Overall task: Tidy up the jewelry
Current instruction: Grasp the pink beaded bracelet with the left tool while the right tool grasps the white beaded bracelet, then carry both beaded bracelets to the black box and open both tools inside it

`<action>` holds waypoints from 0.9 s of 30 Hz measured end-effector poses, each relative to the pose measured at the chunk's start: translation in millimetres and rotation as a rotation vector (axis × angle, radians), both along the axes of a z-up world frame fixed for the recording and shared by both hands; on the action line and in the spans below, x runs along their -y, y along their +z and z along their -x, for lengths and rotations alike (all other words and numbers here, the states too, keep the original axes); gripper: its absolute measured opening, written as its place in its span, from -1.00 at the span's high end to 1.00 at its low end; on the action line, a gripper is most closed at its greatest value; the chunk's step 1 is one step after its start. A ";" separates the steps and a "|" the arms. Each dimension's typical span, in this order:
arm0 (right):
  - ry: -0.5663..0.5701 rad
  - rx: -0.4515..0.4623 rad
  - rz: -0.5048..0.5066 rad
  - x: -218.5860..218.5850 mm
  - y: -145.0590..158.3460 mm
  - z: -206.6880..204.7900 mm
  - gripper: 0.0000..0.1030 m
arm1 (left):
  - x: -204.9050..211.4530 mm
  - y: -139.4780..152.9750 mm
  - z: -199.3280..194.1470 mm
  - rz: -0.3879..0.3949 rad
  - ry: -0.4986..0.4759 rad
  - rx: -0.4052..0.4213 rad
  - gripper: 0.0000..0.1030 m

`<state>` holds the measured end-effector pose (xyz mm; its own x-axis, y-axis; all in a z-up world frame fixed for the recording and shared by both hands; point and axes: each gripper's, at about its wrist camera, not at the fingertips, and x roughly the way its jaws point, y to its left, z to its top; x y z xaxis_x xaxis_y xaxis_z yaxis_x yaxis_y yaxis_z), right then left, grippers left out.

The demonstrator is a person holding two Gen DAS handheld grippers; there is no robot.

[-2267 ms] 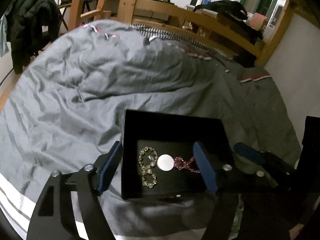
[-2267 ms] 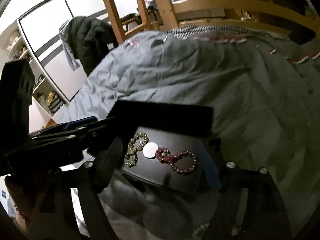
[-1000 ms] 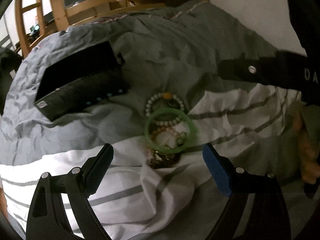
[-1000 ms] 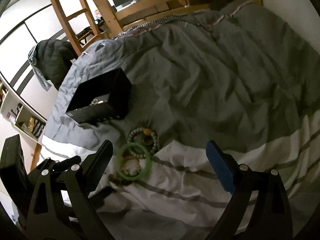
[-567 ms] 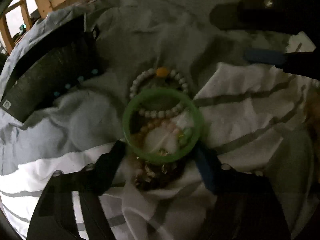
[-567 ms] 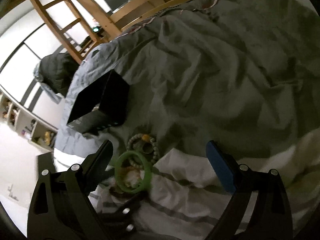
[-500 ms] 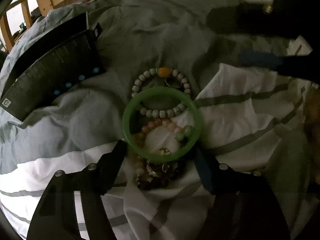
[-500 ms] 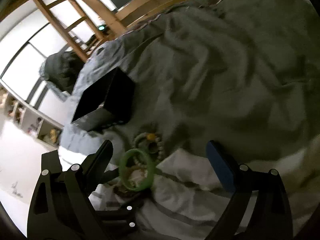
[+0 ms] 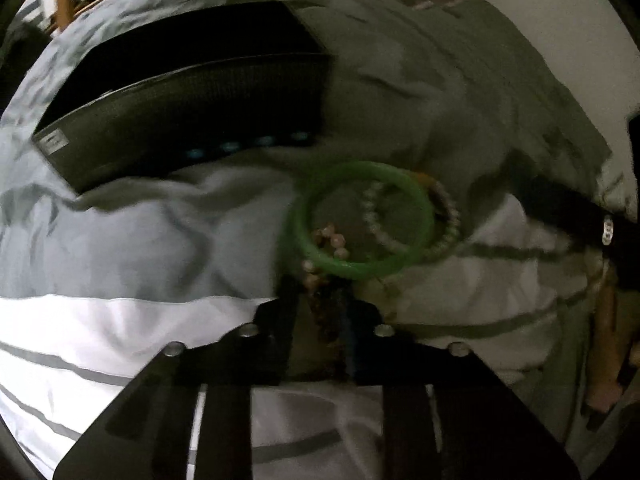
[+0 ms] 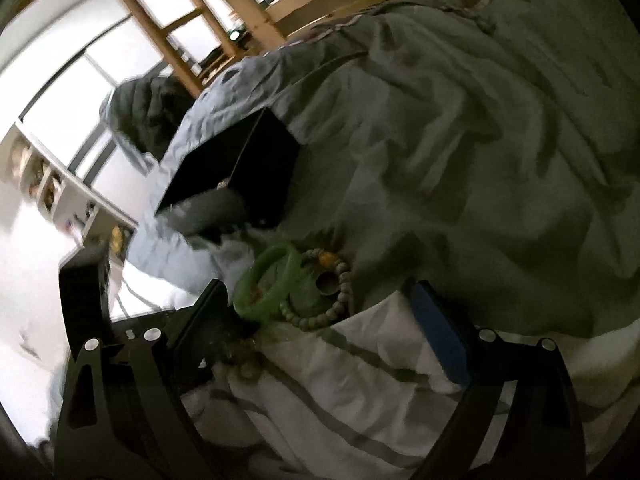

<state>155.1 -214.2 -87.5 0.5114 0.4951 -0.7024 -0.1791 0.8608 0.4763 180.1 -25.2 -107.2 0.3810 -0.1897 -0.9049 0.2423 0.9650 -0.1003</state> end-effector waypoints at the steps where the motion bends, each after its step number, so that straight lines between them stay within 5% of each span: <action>1: 0.022 0.015 0.039 -6.9 0.8 1.6 -0.40 | -3.7 -0.5 -2.3 0.008 0.012 -0.006 0.71; 3: 0.081 0.050 0.118 -24.0 2.3 5.7 0.09 | -9.8 -1.3 -6.3 0.024 0.032 -0.016 0.75; 12: 0.191 0.080 0.430 -71.5 -19.6 14.9 0.65 | -30.2 11.2 -5.9 0.066 0.064 -0.004 0.80; 17: 0.196 0.100 0.444 -71.2 -17.5 14.3 0.61 | -52.8 28.0 5.7 0.113 0.098 0.017 0.80; 23: 0.263 0.117 0.629 -95.0 -35.2 9.6 0.51 | -73.2 39.6 6.0 0.205 0.106 0.019 0.80; 27: 0.260 0.142 0.728 -103.2 -41.4 7.7 0.09 | -76.0 39.2 10.3 0.184 0.105 0.025 0.81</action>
<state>147.4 -111.0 -128.9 0.5515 0.0518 -0.8326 -0.4348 0.8696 -0.2339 169.8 50.7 -67.9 0.4290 -0.3090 -0.8488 0.1458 0.9510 -0.2725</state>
